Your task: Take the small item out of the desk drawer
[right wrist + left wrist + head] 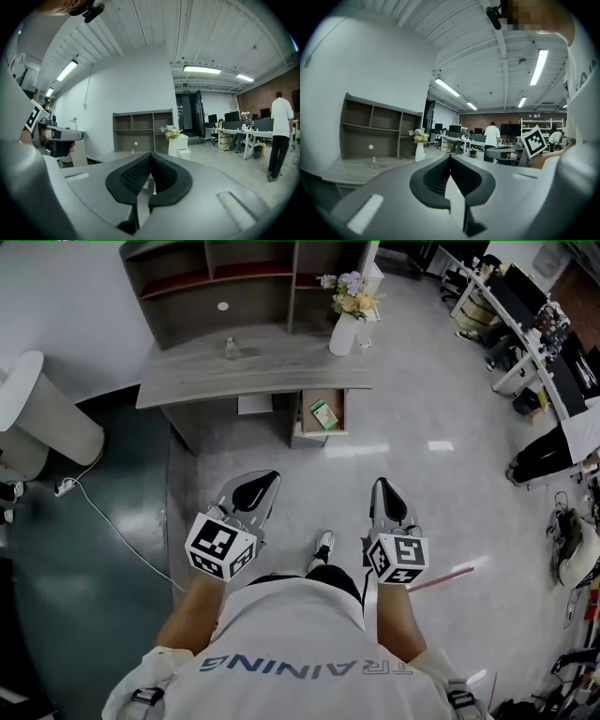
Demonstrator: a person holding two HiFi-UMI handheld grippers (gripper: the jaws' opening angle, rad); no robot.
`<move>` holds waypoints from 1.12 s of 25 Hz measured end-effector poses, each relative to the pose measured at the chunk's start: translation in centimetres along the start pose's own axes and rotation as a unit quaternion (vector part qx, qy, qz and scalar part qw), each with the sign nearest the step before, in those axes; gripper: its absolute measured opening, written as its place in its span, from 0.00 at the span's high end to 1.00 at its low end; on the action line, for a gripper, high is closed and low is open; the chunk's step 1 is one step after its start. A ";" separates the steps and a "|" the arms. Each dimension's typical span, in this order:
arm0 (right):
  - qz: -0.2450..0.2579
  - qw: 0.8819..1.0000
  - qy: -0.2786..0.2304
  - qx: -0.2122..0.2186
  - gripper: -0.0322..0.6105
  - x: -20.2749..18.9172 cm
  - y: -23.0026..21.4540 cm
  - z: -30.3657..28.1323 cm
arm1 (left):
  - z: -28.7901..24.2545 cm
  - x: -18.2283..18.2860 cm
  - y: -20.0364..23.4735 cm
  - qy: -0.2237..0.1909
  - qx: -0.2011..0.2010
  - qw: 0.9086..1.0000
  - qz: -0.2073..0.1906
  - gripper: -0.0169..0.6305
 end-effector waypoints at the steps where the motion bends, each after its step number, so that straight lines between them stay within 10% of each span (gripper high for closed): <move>1: 0.001 1.000 0.001 0.002 0.92 0.0 -0.5 -0.7 | -0.7 0.0 0.4 -0.001 0.005 1.000 0.004 0.98; 28: -0.044 0.998 0.037 0.024 0.92 -3.6 -19.8 -17.7 | -23.5 -3.6 4.3 0.042 0.071 0.997 0.001 0.98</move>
Point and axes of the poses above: the fingertips, and each gripper's own axes: z backward along the fingers, y to its left, x out of its top, the point moved 6 cm from there along z, backward along the fingers, and after that the axes turned 12 degrees about -y, right-handed, at the moved point
